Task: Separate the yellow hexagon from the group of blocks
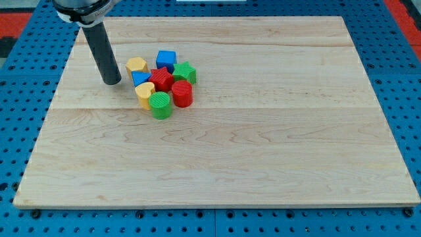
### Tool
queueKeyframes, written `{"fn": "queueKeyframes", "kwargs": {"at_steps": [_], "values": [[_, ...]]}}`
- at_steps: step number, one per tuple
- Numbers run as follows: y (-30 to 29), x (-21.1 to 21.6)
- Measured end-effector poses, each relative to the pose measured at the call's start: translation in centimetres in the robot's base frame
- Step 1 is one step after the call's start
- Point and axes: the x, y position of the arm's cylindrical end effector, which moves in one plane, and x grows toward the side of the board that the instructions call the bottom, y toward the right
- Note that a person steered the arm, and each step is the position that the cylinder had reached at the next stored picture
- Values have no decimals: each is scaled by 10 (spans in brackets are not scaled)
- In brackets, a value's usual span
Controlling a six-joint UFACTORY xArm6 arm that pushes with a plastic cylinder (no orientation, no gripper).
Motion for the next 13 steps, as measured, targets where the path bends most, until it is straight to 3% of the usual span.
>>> {"fn": "queueKeyframes", "kwargs": {"at_steps": [2,4,9,13], "values": [[-2,2],[36,77],[76,61],[18,-41]]}}
